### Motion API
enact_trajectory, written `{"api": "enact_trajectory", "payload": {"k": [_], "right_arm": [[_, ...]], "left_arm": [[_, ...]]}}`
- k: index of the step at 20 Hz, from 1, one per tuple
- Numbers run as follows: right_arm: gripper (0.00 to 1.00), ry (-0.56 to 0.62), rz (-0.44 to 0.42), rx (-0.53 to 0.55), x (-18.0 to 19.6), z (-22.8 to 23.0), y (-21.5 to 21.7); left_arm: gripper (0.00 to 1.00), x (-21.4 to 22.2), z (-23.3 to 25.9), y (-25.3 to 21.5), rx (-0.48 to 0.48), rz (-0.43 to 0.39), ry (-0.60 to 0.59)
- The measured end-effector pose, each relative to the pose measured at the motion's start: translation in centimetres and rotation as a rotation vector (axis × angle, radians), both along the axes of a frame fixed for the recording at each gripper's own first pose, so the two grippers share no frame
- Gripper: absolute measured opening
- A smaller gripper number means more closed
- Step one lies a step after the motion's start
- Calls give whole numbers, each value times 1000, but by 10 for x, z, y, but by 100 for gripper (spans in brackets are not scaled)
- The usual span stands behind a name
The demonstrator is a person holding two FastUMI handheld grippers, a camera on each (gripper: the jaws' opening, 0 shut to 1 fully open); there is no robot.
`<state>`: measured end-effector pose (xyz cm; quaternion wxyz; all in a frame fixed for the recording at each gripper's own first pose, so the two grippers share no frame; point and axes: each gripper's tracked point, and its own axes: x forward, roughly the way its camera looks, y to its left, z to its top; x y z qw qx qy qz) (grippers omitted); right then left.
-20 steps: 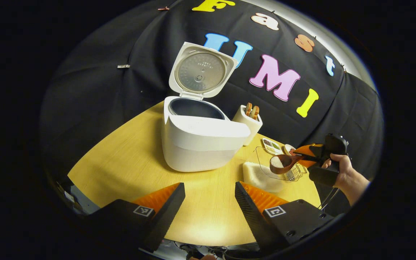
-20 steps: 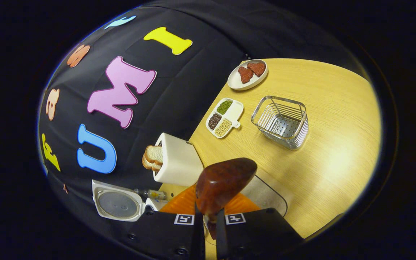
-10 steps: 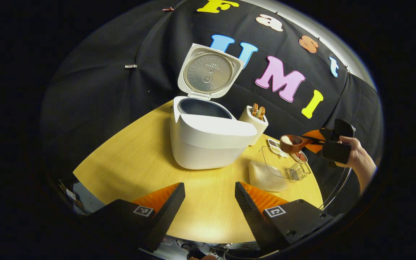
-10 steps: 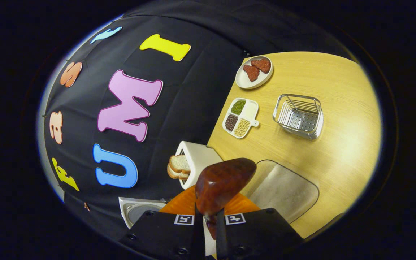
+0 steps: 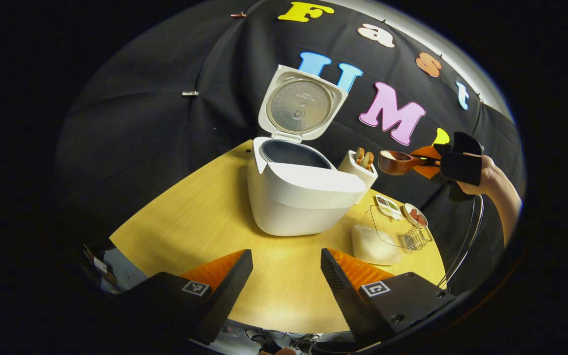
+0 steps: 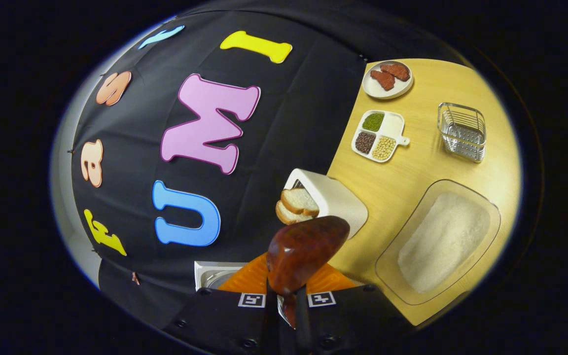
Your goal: Close the left gripper, press the button to open the rice cooker; take a wooden spoon from the chopstick holder with the right hand, scoop a spoonful of rice and pour it into the rice cooker, then put the wooden spoon back into the chopstick holder.
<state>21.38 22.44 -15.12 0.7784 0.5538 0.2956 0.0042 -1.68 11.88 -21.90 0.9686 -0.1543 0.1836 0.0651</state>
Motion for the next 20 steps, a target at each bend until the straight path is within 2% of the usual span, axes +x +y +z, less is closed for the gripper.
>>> {"api": "enact_trajectory", "payload": {"k": [5,8,15,20], "right_arm": [[16,-6,77,16,11,3,68],[16,-25,128,-23,20,-3,109],[16,-266,306,-303,40,10,194],[16,-390,400,-481,42,6,227]], "left_arm": [[96,-1,0,19,-7,38,-4],[96,-1,0,34,-16,66,-3],[96,-2,-3,54,-56,120,4],[96,-5,-1,56,-56,120,3]]}}
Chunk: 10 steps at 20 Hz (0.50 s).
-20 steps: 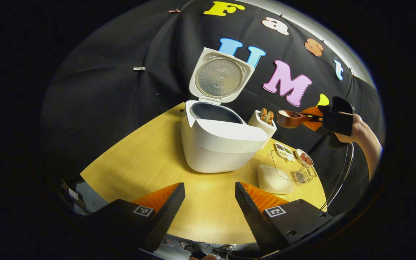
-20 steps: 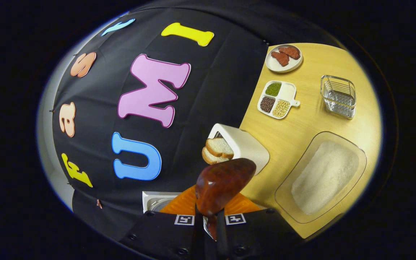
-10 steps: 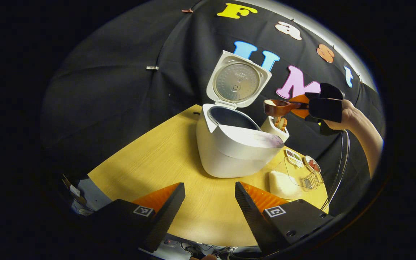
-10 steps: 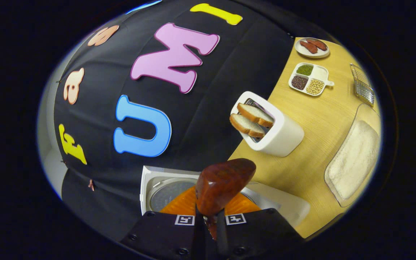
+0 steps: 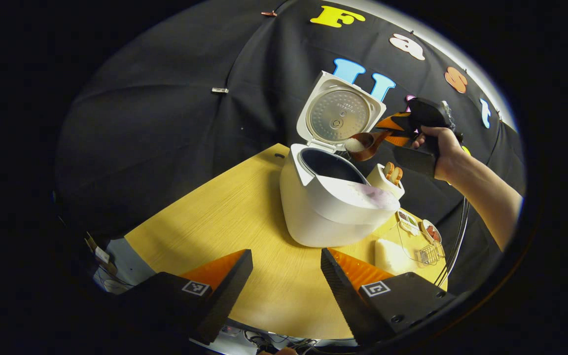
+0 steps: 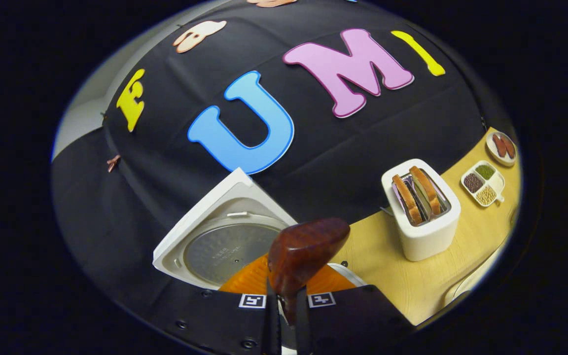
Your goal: Close the left gripper, press the button to open the rice cooker; take a wooden spoon from the chopstick holder with the right hand, scoop a spoonful of rice and pour it into the rice cooker, then put the wooden spoon back into the chopstick holder.
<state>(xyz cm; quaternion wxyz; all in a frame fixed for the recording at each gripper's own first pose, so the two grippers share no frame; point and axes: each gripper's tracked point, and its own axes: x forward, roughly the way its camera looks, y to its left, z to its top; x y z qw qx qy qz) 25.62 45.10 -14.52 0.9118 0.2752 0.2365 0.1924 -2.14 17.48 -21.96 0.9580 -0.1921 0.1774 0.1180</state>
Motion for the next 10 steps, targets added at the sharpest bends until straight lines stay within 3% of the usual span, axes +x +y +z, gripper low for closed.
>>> {"api": "enact_trajectory", "payload": {"k": [2,3,10], "right_arm": [[12,-44,12,-44,4,-4,2],[16,-65,16,-69,5,-6,1],[16,-193,81,-220,2,-17,3]], "left_arm": [[96,2,1,-2,-4,-5,-2],[96,2,2,-5,-2,-9,-4],[96,7,4,-21,13,-53,-6]]}}
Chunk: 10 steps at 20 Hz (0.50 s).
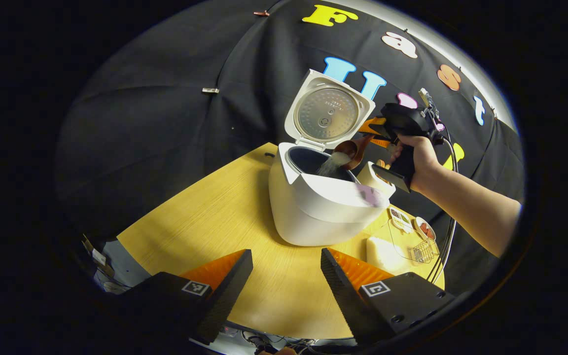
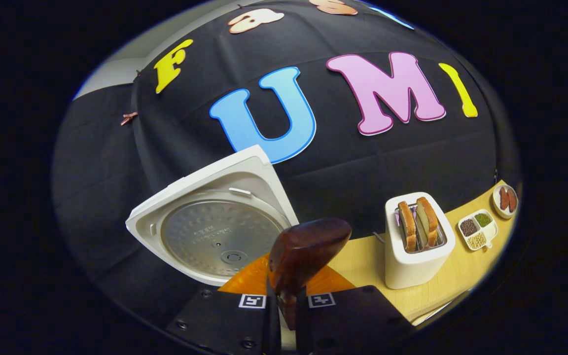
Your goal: Close the left gripper, press the button to open the rice cooker; take a wooden spoon from the chopstick holder with the right hand, scoop a spoonful of rice and pour it into the rice cooker, then put the wooden spoon back into the chopstick holder.
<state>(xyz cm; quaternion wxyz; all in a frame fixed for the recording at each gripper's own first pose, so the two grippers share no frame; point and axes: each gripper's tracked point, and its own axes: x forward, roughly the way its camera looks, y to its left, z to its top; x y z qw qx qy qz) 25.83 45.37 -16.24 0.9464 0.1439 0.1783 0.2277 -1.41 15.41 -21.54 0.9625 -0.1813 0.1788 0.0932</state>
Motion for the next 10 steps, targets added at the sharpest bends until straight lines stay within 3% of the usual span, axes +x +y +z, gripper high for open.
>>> {"api": "enact_trajectory", "payload": {"k": [6,7,10], "right_arm": [[16,-131,165,-130,-23,-6,20],[19,-142,188,-143,-28,-8,22],[16,-210,274,-212,-42,-9,31]], "left_arm": [[96,-1,-5,-3,25,-17,18],[96,-3,-7,-3,24,-17,21],[96,-8,-11,-4,16,-15,30]]}}
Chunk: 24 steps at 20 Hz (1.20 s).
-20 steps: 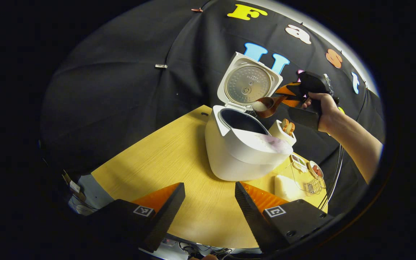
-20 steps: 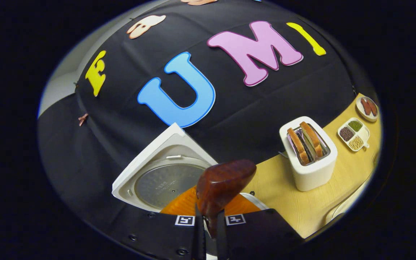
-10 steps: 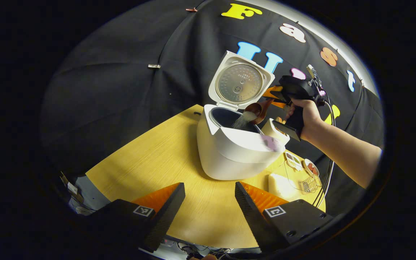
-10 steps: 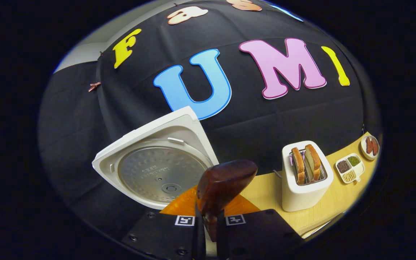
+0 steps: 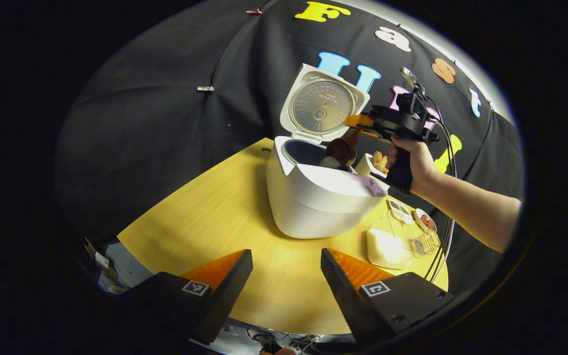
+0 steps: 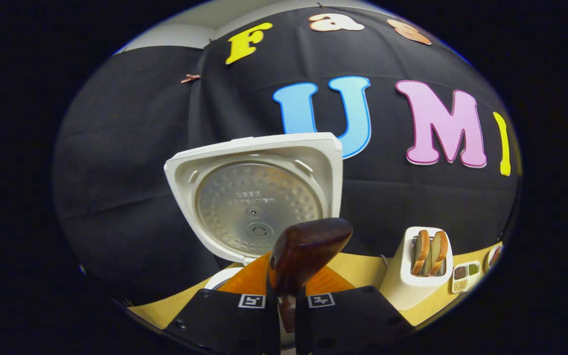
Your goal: Close the left gripper, press the button to open the rice cooker; take a wooden spoon from the chopstick holder with the right hand, scoop a spoonful of rice and pour it into the rice cooker, then put the wooden spoon back into the chopstick holder.
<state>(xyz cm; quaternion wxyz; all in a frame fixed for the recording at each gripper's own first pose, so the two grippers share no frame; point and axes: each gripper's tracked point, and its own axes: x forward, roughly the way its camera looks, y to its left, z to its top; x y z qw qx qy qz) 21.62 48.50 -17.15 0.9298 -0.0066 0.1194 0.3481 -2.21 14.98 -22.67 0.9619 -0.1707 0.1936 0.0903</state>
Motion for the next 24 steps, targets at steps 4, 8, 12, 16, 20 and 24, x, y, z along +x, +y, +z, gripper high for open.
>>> {"api": "enact_trajectory", "payload": {"k": [4,8,12,16,20,24], "right_arm": [[16,-88,139,-88,-24,-8,14],[13,-76,158,-78,-35,-3,19],[16,-31,107,12,-34,14,7],[16,25,35,130,-28,42,-21],[16,89,-65,255,-18,73,-67],[16,69,-172,289,-15,103,-141]], "left_arm": [[96,-9,-7,-2,0,-8,8],[96,-13,-7,-7,6,-11,-2],[96,-13,1,-9,65,-20,-19],[96,-11,5,-20,70,-35,-34],[96,-6,8,-34,59,-46,-44],[96,-6,18,-49,83,-61,-79]]}}
